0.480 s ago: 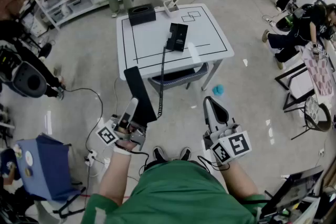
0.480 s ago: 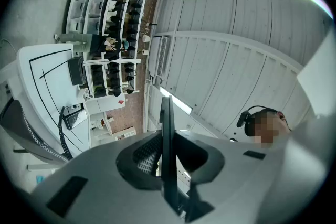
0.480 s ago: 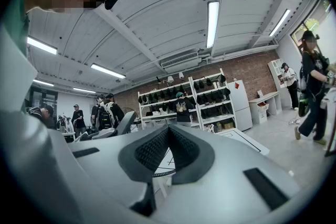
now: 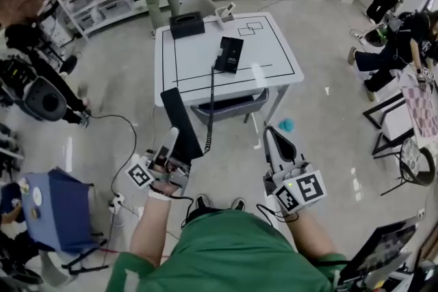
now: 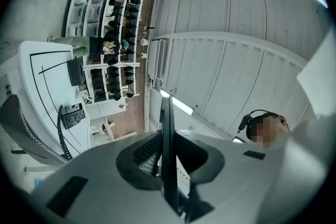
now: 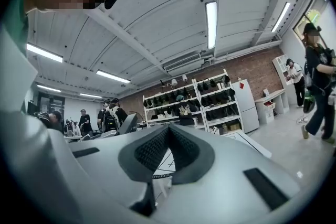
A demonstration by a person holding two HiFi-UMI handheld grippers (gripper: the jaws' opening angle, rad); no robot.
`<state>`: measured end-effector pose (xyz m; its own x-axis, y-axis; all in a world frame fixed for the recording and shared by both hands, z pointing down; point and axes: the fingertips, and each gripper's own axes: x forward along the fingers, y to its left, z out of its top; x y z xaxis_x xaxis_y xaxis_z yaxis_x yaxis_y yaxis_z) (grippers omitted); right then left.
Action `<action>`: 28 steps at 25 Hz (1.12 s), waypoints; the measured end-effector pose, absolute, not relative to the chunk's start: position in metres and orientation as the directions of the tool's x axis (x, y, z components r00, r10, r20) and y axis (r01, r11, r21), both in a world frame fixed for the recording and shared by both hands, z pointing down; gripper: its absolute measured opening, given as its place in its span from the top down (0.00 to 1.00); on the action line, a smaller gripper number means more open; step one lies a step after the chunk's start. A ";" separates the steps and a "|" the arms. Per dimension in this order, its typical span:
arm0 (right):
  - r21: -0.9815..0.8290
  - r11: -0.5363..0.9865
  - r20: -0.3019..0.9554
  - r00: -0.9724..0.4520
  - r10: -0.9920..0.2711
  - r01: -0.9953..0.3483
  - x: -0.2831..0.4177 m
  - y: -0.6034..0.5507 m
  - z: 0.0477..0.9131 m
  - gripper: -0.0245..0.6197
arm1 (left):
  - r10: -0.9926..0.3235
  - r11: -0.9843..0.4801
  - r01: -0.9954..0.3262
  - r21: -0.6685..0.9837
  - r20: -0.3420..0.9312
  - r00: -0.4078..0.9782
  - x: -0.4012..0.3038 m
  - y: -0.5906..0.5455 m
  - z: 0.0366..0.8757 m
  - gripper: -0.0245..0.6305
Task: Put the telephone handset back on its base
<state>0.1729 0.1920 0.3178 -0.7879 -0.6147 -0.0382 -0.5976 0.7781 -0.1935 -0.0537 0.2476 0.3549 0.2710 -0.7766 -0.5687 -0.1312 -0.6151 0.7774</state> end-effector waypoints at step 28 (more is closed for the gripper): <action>-0.198 0.702 0.026 -0.719 -0.694 -0.684 0.136 0.059 0.335 0.93 | -0.722 -0.653 0.006 0.757 -0.625 0.298 -0.106 0.101 0.365 0.83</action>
